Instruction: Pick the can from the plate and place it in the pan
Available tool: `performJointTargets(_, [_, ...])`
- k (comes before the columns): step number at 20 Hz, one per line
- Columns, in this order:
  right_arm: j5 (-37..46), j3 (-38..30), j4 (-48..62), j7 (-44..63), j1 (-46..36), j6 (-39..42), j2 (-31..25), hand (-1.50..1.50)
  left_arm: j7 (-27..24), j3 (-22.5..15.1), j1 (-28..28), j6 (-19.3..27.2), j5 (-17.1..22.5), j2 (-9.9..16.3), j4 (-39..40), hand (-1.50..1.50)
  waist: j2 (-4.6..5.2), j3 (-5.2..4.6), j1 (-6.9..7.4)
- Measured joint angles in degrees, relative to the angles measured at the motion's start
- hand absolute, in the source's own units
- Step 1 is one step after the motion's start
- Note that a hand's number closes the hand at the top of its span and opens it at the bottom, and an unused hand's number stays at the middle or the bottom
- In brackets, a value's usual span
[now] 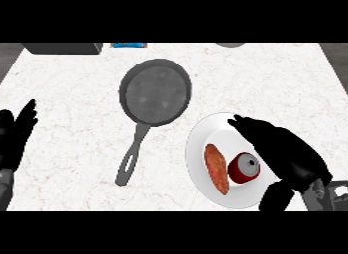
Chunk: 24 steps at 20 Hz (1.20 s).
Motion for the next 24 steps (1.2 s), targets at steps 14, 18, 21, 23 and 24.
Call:
performJointTargets(14, [15.6, 1.2, 5.9, -3.6, 5.3, 4.3, 8.2, -1.5, -0.5, 3.9, 0.8, -2.4, -4.4, -3.6, 0.2, 0.0, -0.04, 0.03, -0.41])
performJointTargets(18, [18.9, 0.6, 5.9, -5.0, 7.3, 5.5, 10.3, -1.5, -0.1, 5.2, 1.5, -3.7, -5.5, -4.3, -1.0, 0.0, -0.05, 0.04, -0.41])
performJointTargets(21, [20.8, -1.0, 6.7, -7.7, 8.3, 6.0, 11.0, -1.5, -0.1, 6.0, 2.1, -4.2, -6.7, -5.0, -1.7, 0.0, -0.04, 0.04, -0.41])
performJointTargets(23, [22.7, -1.3, 8.6, -9.2, 8.1, 5.2, 12.3, -1.5, -0.2, 6.0, 2.1, -3.6, -7.8, -6.3, -1.6, 0.0, -0.04, 0.03, -0.4])
performJointTargets(24, [23.5, -1.7, 10.0, -10.2, 7.9, 5.0, 12.9, -1.5, -0.1, 6.1, 2.6, -3.7, -8.1, -6.7, -2.1, 0.0, -0.03, 0.04, -0.37])
